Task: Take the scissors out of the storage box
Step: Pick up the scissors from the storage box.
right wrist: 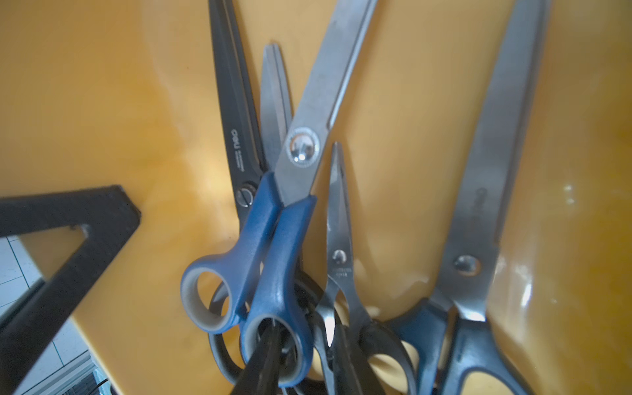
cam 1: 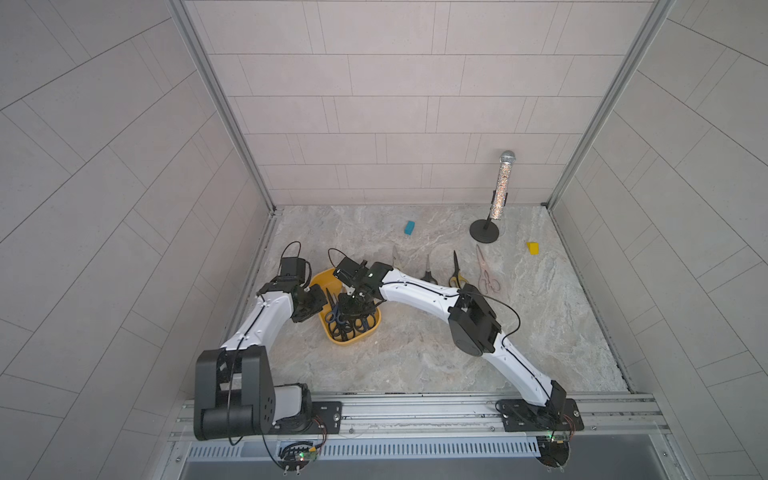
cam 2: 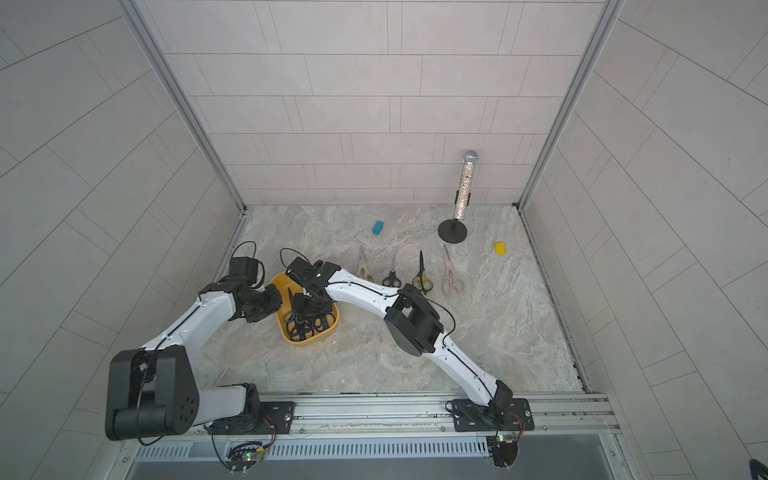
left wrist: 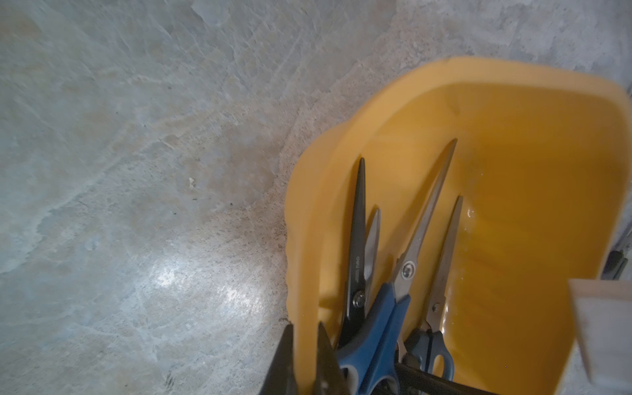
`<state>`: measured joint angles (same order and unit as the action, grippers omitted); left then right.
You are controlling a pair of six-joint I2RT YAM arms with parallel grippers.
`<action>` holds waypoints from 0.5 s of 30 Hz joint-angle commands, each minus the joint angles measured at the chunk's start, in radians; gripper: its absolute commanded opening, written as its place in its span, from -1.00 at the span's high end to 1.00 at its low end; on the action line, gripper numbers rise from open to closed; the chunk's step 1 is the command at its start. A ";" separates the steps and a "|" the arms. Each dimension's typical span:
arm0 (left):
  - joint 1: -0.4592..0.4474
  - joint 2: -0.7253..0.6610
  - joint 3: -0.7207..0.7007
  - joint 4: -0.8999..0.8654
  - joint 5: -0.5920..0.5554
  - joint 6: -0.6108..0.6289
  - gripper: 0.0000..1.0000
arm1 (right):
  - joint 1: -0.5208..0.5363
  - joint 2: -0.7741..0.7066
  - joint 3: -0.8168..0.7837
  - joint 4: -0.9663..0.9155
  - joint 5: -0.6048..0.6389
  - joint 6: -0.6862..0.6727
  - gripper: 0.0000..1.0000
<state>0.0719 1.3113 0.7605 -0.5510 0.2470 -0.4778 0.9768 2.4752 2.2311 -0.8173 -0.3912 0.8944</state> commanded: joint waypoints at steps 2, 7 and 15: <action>0.002 -0.008 0.009 0.023 0.022 -0.009 1.00 | 0.005 0.036 0.005 -0.050 0.057 0.002 0.54; 0.002 -0.009 0.008 0.022 0.017 -0.008 1.00 | -0.001 0.000 0.003 -0.068 0.066 -0.023 0.72; 0.002 -0.009 0.007 0.021 0.000 -0.006 1.00 | -0.014 -0.091 -0.034 -0.086 0.059 -0.084 1.00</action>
<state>0.0719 1.3121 0.7605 -0.5510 0.2420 -0.4782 0.9710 2.4550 2.2158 -0.8501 -0.3569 0.8463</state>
